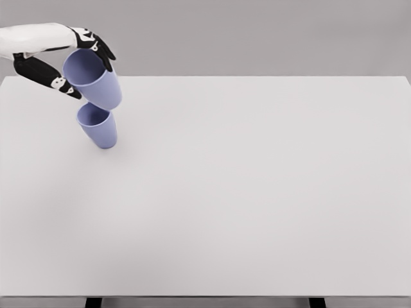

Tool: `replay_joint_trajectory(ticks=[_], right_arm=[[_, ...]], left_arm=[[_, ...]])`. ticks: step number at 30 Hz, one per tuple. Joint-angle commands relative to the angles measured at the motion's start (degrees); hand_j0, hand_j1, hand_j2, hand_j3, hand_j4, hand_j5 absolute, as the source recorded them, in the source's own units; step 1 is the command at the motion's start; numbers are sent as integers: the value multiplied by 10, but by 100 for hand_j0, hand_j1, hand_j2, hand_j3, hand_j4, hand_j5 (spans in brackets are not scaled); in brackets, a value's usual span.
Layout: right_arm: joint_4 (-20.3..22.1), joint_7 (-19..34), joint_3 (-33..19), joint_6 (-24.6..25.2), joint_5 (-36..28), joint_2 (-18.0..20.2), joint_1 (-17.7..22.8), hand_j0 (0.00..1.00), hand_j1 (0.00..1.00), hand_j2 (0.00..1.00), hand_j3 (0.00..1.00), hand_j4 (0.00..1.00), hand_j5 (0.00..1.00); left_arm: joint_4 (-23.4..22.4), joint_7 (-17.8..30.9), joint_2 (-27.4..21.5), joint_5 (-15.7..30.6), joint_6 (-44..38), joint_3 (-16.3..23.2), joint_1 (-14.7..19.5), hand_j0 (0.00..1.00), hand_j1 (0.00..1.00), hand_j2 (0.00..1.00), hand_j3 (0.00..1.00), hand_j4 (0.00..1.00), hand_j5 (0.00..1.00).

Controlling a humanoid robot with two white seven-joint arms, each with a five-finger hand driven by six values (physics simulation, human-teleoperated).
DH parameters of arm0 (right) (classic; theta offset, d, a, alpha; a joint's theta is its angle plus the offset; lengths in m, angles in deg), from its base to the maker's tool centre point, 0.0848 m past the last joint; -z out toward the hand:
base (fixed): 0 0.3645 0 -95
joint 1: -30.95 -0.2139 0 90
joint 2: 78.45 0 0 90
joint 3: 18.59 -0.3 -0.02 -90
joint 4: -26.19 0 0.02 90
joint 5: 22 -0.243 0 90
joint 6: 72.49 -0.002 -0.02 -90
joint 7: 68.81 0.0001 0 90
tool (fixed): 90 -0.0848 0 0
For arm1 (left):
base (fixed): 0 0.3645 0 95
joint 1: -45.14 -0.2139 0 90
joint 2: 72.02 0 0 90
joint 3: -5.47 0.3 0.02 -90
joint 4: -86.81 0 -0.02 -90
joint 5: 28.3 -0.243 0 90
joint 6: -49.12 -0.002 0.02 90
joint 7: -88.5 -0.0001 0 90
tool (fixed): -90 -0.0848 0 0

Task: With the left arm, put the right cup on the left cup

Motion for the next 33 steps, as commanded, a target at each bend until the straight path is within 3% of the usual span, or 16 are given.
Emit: replay_joint_trajectory(ticks=[1, 16, 33], right_arm=[[-1, 0, 0, 0, 1, 0, 0, 100, 100, 100, 100, 100, 100], [-1, 0, 0, 0, 1, 0, 0, 100, 100, 100, 100, 100, 100], [0, 0, 0, 0, 1, 0, 0, 100, 100, 100, 100, 100, 100]], left_arm=[[-14, 12, -1, 4, -2, -1, 0, 59, 59, 59, 59, 59, 59], [-72, 34, 7, -4, -2, 10, 1, 60, 60, 60, 60, 60, 60], [-93, 33, 30, -5, 1, 10, -7, 60, 60, 60, 60, 60, 60]])
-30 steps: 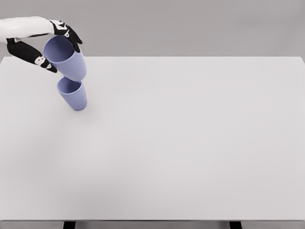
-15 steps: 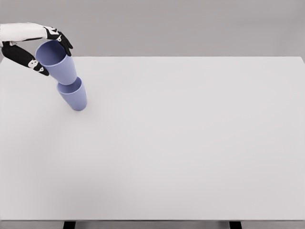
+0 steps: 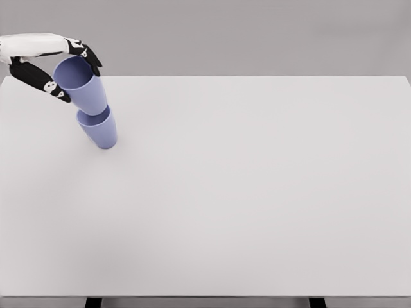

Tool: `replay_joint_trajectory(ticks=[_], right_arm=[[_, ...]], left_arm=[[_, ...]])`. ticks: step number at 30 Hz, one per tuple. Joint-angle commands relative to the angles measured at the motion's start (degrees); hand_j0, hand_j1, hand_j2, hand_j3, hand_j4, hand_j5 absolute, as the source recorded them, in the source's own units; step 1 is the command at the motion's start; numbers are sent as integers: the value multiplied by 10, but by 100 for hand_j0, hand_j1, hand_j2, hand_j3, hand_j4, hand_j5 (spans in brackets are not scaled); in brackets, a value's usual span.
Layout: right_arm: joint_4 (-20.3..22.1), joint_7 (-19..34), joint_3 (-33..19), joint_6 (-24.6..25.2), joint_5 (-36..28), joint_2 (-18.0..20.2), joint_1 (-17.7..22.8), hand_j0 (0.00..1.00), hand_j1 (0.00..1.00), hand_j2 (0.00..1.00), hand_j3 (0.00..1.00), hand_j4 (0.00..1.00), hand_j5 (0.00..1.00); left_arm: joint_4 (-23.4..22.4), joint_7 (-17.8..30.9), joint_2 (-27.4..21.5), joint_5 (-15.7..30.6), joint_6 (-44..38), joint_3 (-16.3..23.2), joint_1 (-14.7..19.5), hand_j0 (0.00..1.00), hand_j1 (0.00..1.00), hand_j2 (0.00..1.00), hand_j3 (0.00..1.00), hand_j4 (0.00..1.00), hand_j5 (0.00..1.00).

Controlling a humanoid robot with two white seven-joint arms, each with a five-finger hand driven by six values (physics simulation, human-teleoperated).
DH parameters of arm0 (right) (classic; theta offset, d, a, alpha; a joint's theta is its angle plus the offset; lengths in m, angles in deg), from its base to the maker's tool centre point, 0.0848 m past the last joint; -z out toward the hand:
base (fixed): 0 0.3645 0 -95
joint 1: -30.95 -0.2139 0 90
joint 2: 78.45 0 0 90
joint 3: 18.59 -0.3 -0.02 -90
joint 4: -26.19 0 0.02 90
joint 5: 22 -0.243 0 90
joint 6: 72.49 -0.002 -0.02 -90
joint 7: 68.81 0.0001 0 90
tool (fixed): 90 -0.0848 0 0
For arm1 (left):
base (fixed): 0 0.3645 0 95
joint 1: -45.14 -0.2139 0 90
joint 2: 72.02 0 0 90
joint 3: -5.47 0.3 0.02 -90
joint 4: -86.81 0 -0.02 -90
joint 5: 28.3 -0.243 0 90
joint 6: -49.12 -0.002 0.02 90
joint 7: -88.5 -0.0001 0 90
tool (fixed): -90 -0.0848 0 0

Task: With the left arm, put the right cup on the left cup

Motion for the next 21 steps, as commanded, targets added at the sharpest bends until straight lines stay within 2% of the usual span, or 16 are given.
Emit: replay_joint_trajectory(ticks=[1, 21], right_arm=[[0, 0, 0, 0, 1, 0, 0, 100, 100, 100, 100, 100, 100], [-1, 0, 0, 0, 1, 0, 0, 100, 100, 100, 100, 100, 100]], left_arm=[[0, 0, 2, 3, 0, -1, 0, 60, 60, 60, 60, 60, 60], [-12, 2, 7, 4, 0, -2, 0, 60, 60, 60, 60, 60, 60]])
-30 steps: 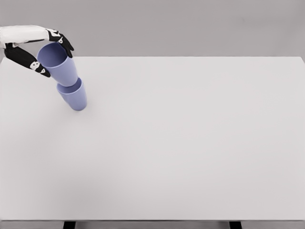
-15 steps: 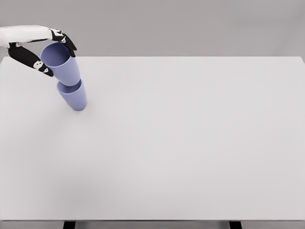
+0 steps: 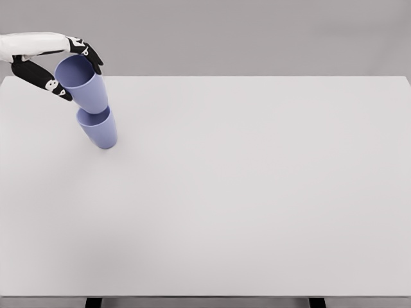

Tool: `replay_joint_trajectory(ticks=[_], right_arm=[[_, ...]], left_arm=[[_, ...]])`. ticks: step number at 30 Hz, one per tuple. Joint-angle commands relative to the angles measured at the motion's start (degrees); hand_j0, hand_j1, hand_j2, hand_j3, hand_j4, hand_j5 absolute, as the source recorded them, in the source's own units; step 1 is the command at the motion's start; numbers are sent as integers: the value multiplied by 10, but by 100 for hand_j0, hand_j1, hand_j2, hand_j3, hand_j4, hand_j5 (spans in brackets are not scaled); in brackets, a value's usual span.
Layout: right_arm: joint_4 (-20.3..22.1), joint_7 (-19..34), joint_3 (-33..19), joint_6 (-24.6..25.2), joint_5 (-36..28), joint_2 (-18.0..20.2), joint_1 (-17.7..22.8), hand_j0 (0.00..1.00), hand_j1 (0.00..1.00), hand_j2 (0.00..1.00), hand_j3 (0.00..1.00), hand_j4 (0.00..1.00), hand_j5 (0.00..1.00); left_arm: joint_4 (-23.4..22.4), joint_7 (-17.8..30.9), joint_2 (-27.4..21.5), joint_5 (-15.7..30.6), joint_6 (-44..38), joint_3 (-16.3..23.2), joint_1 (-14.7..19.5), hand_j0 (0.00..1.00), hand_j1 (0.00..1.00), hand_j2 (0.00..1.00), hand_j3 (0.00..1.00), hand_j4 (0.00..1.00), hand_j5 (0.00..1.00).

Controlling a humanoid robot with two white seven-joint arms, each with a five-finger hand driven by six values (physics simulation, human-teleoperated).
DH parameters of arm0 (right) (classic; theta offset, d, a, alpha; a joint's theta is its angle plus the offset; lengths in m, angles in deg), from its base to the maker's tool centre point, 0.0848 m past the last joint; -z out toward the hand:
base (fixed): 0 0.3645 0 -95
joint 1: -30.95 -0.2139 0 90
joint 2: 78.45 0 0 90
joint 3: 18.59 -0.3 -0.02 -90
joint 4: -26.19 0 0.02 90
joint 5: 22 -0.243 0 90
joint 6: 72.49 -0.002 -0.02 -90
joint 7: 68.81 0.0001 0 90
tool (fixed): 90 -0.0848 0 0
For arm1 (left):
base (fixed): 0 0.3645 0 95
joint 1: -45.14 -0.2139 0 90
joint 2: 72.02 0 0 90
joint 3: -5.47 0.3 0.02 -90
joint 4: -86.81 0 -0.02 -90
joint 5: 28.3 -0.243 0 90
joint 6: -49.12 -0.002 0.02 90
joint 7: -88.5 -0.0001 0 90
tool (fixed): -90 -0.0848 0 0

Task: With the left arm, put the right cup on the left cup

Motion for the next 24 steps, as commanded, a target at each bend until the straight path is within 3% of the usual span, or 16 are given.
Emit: replay_joint_trajectory(ticks=[1, 24], right_arm=[[0, 0, 0, 0, 1, 0, 0, 100, 100, 100, 100, 100, 100], [0, 0, 0, 0, 1, 0, 0, 100, 100, 100, 100, 100, 100]], left_arm=[[4, 3, -2, 4, -1, -1, 0, 60, 60, 60, 60, 60, 60], [1, 3, -7, 4, 0, 4, -4, 60, 60, 60, 60, 60, 60]])
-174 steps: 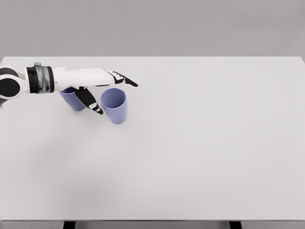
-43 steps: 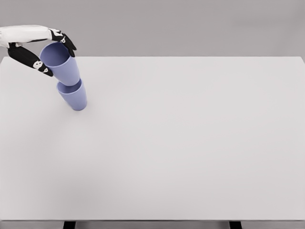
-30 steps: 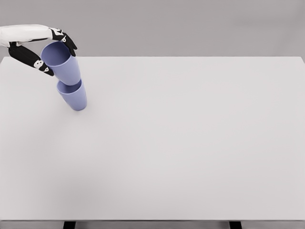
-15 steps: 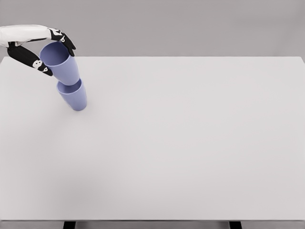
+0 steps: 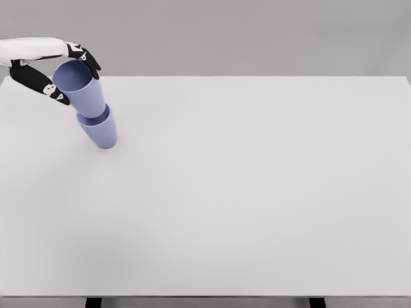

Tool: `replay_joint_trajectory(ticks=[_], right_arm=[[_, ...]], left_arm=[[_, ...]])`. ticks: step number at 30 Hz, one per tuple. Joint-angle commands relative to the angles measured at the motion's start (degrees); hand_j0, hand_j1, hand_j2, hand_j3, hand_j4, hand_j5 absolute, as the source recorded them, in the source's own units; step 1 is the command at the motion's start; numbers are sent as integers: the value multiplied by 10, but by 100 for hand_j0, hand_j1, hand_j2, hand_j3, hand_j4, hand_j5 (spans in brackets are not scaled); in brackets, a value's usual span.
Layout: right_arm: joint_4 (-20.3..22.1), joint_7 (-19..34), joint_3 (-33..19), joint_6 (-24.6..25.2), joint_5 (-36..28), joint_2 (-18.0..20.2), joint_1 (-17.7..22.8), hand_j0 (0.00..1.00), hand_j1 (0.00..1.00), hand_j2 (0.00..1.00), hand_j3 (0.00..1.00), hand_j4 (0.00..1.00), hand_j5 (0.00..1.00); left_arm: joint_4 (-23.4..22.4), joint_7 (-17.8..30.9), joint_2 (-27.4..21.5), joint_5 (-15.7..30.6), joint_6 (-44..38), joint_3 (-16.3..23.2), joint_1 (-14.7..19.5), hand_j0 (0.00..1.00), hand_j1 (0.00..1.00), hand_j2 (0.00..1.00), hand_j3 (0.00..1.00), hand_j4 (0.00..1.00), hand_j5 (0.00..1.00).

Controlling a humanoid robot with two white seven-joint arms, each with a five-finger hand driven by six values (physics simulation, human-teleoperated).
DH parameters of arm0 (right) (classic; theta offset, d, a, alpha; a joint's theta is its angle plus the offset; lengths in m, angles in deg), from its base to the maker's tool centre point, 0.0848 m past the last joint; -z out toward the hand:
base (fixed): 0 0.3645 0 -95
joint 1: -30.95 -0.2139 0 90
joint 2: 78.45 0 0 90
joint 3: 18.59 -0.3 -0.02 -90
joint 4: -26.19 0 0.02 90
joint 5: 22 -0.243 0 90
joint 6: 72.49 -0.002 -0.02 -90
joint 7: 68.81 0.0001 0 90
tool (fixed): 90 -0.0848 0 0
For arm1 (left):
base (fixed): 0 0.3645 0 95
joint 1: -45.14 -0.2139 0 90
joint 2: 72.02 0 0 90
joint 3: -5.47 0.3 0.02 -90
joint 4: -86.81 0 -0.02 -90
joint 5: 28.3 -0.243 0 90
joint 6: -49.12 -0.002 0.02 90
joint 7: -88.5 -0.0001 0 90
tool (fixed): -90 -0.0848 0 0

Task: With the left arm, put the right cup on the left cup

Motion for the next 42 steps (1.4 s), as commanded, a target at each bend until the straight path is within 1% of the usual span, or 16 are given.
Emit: replay_joint_trajectory(ticks=[1, 3, 6, 9, 26, 28, 29, 31, 33, 34, 37, 42], right_arm=[[0, 0, 0, 0, 1, 0, 0, 100, 100, 100, 100, 100, 100], [0, 0, 0, 0, 1, 0, 0, 100, 100, 100, 100, 100, 100], [0, 0, 0, 0, 1, 0, 0, 100, 100, 100, 100, 100, 100], [0, 0, 0, 0, 1, 0, 0, 100, 100, 100, 100, 100, 100], [0, 0, 0, 0, 1, 0, 0, 100, 100, 100, 100, 100, 100], [0, 0, 0, 0, 1, 0, 0, 100, 100, 100, 100, 100, 100], [0, 0, 0, 0, 1, 0, 0, 100, 100, 100, 100, 100, 100], [0, 0, 0, 0, 1, 0, 0, 100, 100, 100, 100, 100, 100], [0, 0, 0, 0, 1, 0, 0, 100, 100, 100, 100, 100, 100], [0, 0, 0, 0, 1, 0, 0, 100, 100, 100, 100, 100, 100], [0, 0, 0, 0, 1, 0, 0, 100, 100, 100, 100, 100, 100], [0, 0, 0, 0, 1, 0, 0, 100, 100, 100, 100, 100, 100]], left_arm=[[0, 0, 0, 3, -1, -1, 0, 60, 60, 60, 60, 60, 60], [0, 0, 0, 3, -1, -1, 0, 60, 60, 60, 60, 60, 60], [-15, 0, 1, 3, -2, -2, 3, 60, 60, 60, 60, 60, 60], [-20, 0, 4, 3, -2, -2, 4, 60, 60, 60, 60, 60, 60], [-14, 0, 4, 3, -1, -2, 2, 61, 61, 61, 61, 61, 61], [-14, 0, 4, 3, -1, -2, 2, 65, 65, 65, 65, 65, 65], [-14, 0, 3, 3, -1, -2, 2, 73, 73, 73, 73, 73, 73], [-14, 0, 2, 3, -1, -3, 2, 79, 79, 79, 79, 79, 79], [-14, 0, 2, 3, -1, -2, 2, 91, 91, 91, 91, 91, 91], [-14, 0, 2, 2, -1, -3, 2, 93, 93, 93, 93, 93, 93], [-13, 0, 1, 3, -1, -3, 1, 93, 93, 93, 93, 93, 93], [-9, 0, 0, 2, -1, -3, 0, 97, 97, 97, 97, 97, 97]])
